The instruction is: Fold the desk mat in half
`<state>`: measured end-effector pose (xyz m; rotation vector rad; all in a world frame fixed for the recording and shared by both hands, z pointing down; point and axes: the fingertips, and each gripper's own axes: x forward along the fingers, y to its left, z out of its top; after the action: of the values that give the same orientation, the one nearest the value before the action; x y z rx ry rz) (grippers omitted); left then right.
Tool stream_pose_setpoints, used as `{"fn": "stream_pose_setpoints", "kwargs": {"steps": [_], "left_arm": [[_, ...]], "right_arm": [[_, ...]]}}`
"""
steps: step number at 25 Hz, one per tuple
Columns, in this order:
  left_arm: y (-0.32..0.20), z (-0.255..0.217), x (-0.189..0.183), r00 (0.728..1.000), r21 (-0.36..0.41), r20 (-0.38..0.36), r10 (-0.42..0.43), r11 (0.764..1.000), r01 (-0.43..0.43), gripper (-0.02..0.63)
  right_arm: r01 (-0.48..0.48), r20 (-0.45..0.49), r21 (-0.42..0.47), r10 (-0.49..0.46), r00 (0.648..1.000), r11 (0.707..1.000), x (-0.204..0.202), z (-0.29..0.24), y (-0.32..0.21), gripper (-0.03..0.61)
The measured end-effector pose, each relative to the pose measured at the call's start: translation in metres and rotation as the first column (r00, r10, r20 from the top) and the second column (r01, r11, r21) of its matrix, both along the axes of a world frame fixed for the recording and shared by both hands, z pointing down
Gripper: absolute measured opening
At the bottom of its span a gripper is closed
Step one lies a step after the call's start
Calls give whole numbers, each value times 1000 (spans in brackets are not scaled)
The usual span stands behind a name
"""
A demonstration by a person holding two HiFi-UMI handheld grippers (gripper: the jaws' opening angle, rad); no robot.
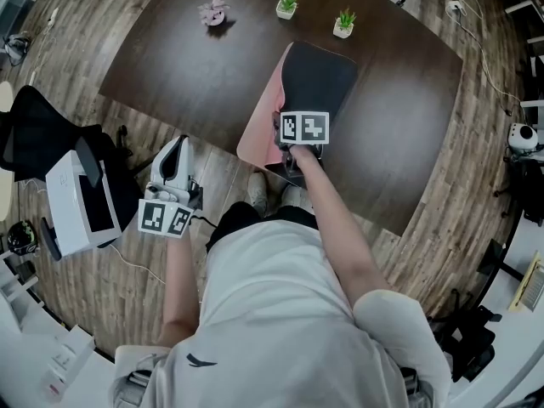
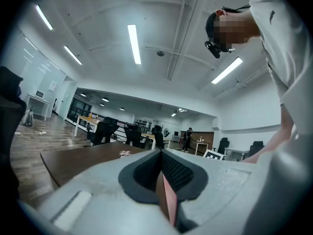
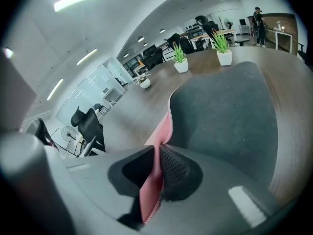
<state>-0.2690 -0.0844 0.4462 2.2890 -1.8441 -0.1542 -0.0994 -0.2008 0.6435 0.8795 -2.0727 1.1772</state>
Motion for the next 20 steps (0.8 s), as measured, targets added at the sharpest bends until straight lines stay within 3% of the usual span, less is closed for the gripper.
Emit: {"fn": "stream_pose_setpoints", "kwargs": {"steps": [8,12,20], "left_arm": [[6,0,0,1000,3,0,-8,1000,8,3],[14,0,-2,1000,2,0,-22,1000,22,3],[26,1,-6,999,3,-1,-42,999,42,3]], "right_arm": [[-7,15,-5,7,1000,1000,0,0,-2,43],[-17,29,64,15,999,998,3,-8,-9,101],[50,40,145,-57,998,988,-10,-26,3,120]]}}
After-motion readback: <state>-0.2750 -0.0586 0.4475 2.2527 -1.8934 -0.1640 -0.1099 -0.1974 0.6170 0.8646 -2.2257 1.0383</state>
